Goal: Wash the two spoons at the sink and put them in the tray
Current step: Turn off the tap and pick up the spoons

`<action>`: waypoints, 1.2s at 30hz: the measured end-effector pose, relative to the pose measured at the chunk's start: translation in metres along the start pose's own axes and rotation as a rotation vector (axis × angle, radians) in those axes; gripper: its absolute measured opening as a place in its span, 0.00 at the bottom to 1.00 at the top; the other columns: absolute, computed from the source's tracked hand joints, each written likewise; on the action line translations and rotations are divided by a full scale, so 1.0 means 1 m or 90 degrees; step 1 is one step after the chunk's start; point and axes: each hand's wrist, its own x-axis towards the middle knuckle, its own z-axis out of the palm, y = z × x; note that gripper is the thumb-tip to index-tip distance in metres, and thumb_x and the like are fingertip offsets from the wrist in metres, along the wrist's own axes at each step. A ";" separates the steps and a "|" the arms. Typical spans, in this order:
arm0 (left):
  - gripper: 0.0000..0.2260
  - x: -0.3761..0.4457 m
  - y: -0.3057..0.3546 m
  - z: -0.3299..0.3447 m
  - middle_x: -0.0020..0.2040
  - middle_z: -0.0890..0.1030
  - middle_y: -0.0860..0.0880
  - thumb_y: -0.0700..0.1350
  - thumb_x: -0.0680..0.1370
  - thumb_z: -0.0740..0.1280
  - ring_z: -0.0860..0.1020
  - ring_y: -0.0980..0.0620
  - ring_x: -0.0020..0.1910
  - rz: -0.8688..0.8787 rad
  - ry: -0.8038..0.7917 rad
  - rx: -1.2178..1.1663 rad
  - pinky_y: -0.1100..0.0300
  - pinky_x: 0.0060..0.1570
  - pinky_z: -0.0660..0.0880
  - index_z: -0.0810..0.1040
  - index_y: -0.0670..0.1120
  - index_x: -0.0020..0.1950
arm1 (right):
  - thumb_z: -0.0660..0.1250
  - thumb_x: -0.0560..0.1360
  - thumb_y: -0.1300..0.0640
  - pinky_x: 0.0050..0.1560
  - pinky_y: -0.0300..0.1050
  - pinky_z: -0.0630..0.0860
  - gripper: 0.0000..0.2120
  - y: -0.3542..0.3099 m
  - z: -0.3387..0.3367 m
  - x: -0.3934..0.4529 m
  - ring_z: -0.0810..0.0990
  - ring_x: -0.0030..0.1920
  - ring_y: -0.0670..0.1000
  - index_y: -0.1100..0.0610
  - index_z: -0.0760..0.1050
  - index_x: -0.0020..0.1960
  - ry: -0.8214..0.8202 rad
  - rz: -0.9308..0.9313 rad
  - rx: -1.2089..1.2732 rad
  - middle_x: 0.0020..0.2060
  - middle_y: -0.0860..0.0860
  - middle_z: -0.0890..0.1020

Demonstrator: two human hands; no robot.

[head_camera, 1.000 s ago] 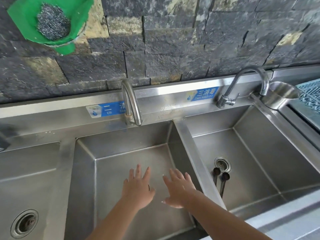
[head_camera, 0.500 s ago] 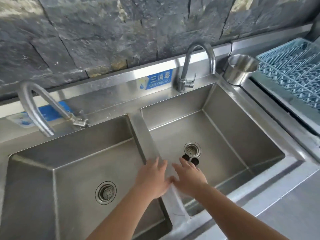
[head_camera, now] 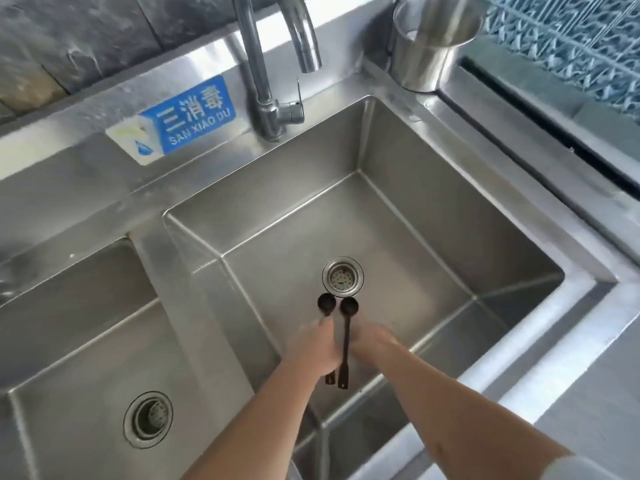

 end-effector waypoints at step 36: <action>0.06 -0.047 -0.003 -0.068 0.32 0.77 0.45 0.39 0.79 0.58 0.74 0.50 0.27 -0.123 0.188 -0.821 0.57 0.26 0.71 0.73 0.43 0.45 | 0.62 0.74 0.65 0.27 0.45 0.76 0.05 -0.024 -0.058 -0.065 0.74 0.24 0.54 0.59 0.74 0.40 0.036 -0.133 0.755 0.27 0.55 0.74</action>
